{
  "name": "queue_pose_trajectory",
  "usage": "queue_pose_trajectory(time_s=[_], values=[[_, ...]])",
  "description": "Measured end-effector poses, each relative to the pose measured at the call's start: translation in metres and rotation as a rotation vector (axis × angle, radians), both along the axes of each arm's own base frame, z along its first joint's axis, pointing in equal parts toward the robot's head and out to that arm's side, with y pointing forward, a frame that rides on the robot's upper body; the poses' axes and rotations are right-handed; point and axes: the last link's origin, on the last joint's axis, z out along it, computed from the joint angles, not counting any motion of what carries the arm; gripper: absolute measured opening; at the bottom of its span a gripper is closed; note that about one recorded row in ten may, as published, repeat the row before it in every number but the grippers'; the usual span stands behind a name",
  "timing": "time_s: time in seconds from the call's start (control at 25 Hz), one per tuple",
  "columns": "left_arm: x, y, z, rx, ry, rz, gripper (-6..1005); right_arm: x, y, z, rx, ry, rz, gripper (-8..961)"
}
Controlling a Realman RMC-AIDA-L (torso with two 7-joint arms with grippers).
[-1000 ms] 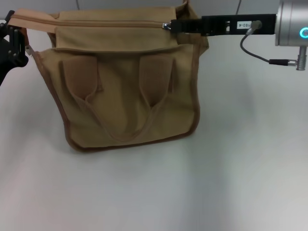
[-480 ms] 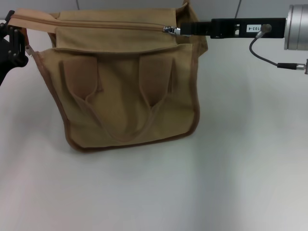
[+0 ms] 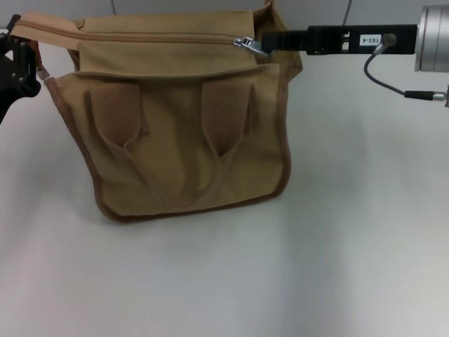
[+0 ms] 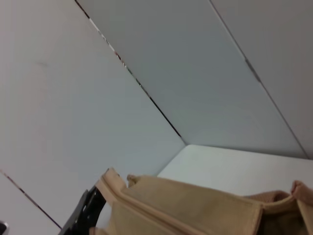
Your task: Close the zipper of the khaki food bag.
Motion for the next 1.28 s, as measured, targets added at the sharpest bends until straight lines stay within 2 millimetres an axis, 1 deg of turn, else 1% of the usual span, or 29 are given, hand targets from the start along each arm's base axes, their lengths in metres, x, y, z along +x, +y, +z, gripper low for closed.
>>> queue_pose_trajectory(time_s=[0.2,0.4,0.56,0.72,0.8,0.96,1.04,1.12,1.28], values=[[0.0,0.0,0.0,0.0,0.0,-0.001,18,0.001,0.001,0.005,0.013,0.025,-0.012,63],[0.001,0.001,0.0,0.0,0.0,-0.002,18,0.003,0.001,0.006,0.015,0.036,-0.017,236],[0.001,0.001,0.0,0.001,0.0,-0.004,18,0.002,0.0,0.007,0.015,0.036,-0.015,354],[0.001,0.0,0.0,0.001,-0.001,-0.005,18,0.003,-0.006,0.007,-0.002,0.04,0.02,472],[0.001,0.001,0.0,0.0,-0.003,-0.007,18,0.007,-0.014,0.01,0.004,0.064,0.065,536],[0.002,0.001,0.001,-0.004,-0.011,-0.012,19,0.019,-0.041,0.022,0.083,0.162,0.233,664],[0.002,0.002,0.003,-0.011,-0.019,-0.014,19,0.03,-0.059,0.027,0.13,0.192,0.323,682],[0.001,0.001,0.005,-0.021,-0.024,-0.017,19,0.043,-0.078,0.028,0.166,0.206,0.4,701],[0.0,0.0,0.003,-0.042,-0.017,-0.02,18,0.065,-0.108,0.018,0.191,0.217,0.507,710]])
